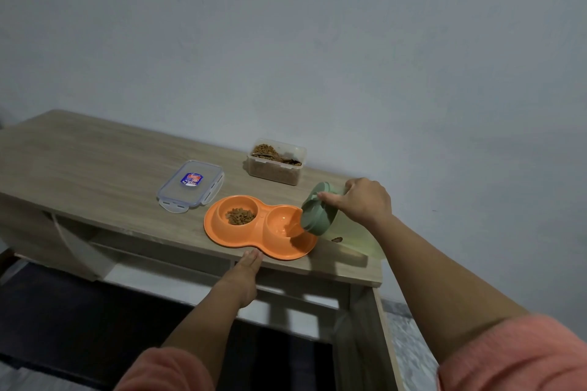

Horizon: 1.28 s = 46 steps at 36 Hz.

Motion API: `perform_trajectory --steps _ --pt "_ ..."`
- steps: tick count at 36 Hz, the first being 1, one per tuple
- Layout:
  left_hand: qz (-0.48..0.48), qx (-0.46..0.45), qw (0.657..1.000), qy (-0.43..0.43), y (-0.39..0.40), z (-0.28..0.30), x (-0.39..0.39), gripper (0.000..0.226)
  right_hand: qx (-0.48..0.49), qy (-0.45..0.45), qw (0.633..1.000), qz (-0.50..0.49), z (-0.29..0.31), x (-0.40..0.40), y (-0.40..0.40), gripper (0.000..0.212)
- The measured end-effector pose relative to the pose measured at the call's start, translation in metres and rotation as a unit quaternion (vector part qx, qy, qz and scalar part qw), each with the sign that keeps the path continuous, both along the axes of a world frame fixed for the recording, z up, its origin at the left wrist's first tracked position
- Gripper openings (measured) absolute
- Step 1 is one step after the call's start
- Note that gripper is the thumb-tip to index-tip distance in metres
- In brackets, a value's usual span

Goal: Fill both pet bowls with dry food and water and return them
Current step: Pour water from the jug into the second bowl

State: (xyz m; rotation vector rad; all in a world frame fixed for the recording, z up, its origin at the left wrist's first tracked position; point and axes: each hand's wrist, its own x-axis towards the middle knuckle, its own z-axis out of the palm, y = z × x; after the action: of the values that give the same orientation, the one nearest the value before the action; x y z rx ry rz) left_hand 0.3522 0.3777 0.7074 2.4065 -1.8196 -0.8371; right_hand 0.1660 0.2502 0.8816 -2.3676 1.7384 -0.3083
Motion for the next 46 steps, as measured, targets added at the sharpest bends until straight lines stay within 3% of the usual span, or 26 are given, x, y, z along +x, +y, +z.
perform_trajectory --steps 15,23,28,34,43,46 --pt "-0.006 0.006 1.0 -0.008 0.001 0.004 -0.002 0.078 -0.003 -0.009 1.0 -0.009 0.0 -0.005 0.001 0.06" --pt "-0.009 0.003 1.0 -0.004 0.002 0.003 0.0 0.077 0.022 -0.147 0.988 -0.048 -0.014 -0.024 -0.003 0.061" --pt "-0.006 0.001 1.0 -0.003 0.002 0.004 -0.001 0.079 0.053 -0.278 0.954 -0.102 -0.03 -0.042 -0.004 0.06" --pt "-0.005 0.004 1.0 -0.008 0.002 0.002 -0.002 0.08 0.095 -0.437 0.883 -0.146 -0.044 -0.06 0.002 0.056" --pt "0.009 0.009 1.0 0.001 0.002 0.001 -0.005 0.082 0.115 -0.55 0.8 -0.211 -0.072 -0.061 0.013 0.056" --pt "0.018 0.004 1.0 0.014 0.003 0.002 -0.005 0.079 0.114 -0.548 0.798 -0.222 -0.077 -0.062 0.016 0.052"
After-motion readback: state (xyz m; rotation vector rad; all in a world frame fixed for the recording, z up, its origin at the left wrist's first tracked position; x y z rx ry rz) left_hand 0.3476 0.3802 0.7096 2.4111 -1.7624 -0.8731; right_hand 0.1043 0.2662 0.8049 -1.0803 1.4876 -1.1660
